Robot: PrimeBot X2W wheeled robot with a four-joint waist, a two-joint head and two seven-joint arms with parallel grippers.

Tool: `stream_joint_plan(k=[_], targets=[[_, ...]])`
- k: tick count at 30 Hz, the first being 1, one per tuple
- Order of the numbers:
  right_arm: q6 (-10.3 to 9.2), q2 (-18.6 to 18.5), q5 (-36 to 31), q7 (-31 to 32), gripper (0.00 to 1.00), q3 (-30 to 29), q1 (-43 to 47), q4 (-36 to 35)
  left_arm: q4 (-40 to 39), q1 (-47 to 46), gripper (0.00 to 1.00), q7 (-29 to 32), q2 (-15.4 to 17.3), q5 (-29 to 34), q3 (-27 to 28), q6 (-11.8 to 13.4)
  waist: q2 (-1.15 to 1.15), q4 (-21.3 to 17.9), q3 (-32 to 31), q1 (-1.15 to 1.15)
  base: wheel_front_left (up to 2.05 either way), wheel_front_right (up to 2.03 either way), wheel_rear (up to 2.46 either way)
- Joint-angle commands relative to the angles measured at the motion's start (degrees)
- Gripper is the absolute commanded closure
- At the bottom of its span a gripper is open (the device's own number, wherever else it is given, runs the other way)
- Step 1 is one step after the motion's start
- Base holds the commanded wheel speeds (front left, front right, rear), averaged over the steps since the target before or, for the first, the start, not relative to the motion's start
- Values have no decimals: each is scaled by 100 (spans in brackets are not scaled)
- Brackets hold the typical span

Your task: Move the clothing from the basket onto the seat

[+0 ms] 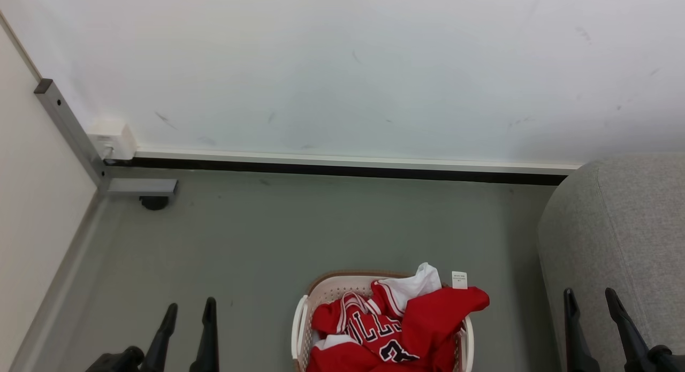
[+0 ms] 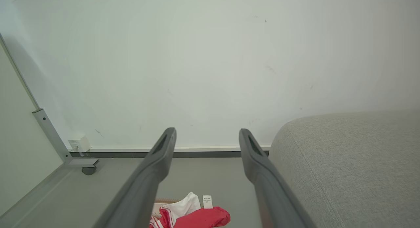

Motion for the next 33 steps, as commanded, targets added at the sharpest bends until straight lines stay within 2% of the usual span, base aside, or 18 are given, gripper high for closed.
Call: stream_joint_plan(k=[1, 13, 19, 27, 33], targets=[[-10, -47, -130, -49, 0, -12, 40, -30, -25, 42, 0, -84, 53, 121, 6, -14, 0, 3, 2, 0, 0, 0, 0], [-11, -48, -422, -182, 0, 16, 40, -61, -49, 73, 0, -196, 55, 575, -11, -15, 0, -1, 93, 0, 0, 0, 0], [-12, -48, -600, -232, 0, 57, -119, -132, -111, -78, 0, -243, 53, 768, 24, -31, 0, -97, 411, 0, 0, 0, 0], [-12, -45, -521, -213, 0, 94, -646, -325, -229, -752, 0, -238, 73, 852, -107, -68, 0, -272, 1531, 0, 0, 0, 0], [-12, -43, -487, -213, 0, 194, -1367, -527, -306, -1788, 0, -238, 423, 764, -798, -59, 0, -427, 2737, 0, 0, 0, 0]])
